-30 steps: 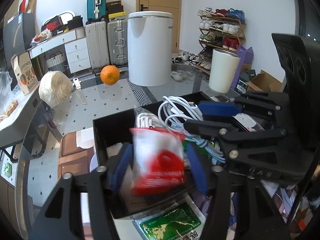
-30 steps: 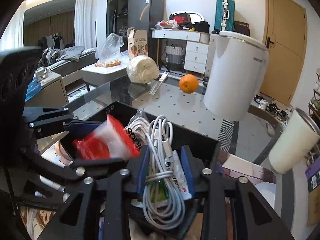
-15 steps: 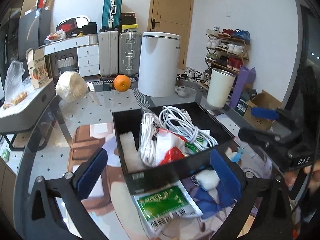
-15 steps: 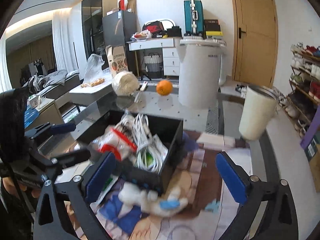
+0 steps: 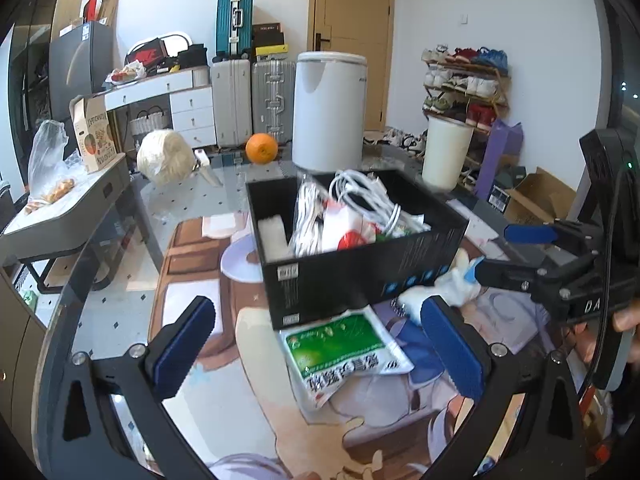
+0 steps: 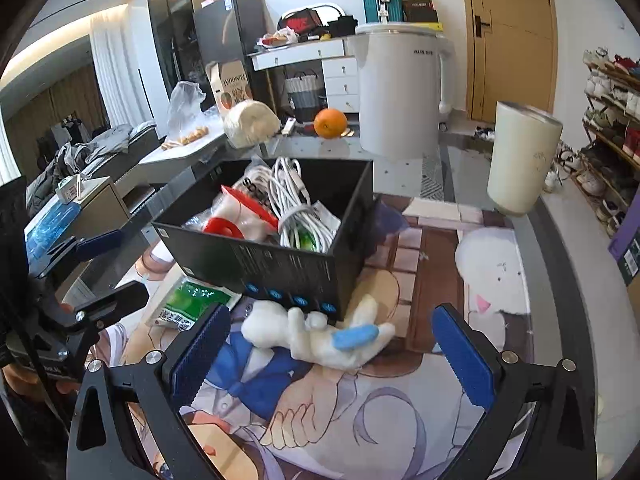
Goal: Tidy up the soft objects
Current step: 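Move the right gripper to the white plush bunny while the left approaches the green sachet, then grasp the white plush bunny with the right gripper while the left grasps the green sachet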
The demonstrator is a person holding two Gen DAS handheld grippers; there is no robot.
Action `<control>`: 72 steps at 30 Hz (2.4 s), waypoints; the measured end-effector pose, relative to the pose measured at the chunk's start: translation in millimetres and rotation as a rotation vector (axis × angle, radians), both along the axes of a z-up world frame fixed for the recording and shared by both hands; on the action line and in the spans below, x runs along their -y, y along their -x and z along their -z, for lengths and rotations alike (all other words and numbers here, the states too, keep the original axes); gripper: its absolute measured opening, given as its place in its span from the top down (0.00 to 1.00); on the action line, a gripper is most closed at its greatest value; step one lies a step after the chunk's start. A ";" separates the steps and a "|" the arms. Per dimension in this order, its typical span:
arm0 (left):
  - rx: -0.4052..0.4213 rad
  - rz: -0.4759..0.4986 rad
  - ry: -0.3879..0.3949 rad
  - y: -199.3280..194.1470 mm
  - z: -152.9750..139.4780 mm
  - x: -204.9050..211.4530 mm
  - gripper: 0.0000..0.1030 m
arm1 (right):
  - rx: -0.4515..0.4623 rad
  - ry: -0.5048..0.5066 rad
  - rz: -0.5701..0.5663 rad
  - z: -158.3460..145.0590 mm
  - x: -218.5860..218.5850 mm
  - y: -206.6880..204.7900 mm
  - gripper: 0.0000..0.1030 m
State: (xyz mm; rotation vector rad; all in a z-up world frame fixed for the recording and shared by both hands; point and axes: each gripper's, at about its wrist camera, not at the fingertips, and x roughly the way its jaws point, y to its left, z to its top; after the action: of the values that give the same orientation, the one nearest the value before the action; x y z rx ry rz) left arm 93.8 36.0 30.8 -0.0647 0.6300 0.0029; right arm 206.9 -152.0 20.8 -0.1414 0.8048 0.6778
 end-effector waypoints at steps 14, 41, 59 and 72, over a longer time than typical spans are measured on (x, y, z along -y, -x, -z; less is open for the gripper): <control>-0.002 -0.028 0.007 -4.3 4.8 -6.4 0.00 | -0.144 0.013 0.044 35.3 0.2 -19.4 0.01; -0.010 -0.032 0.001 -9.6 11.0 -8.8 0.00 | -0.133 0.099 0.006 45.2 -41.5 -14.0 0.01; -0.030 0.021 -0.062 -11.8 12.6 7.5 0.00 | -0.095 0.215 -0.001 48.9 -67.6 -14.1 0.01; -0.063 0.048 -0.058 -15.5 15.1 9.0 0.00 | -0.085 0.176 -0.012 44.0 -41.1 -5.8 0.16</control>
State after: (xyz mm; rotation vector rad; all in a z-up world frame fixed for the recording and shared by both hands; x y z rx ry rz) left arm 109.3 27.0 15.7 0.0070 0.6939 -0.0229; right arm 212.7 -110.8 -23.2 -0.2782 0.9461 0.6267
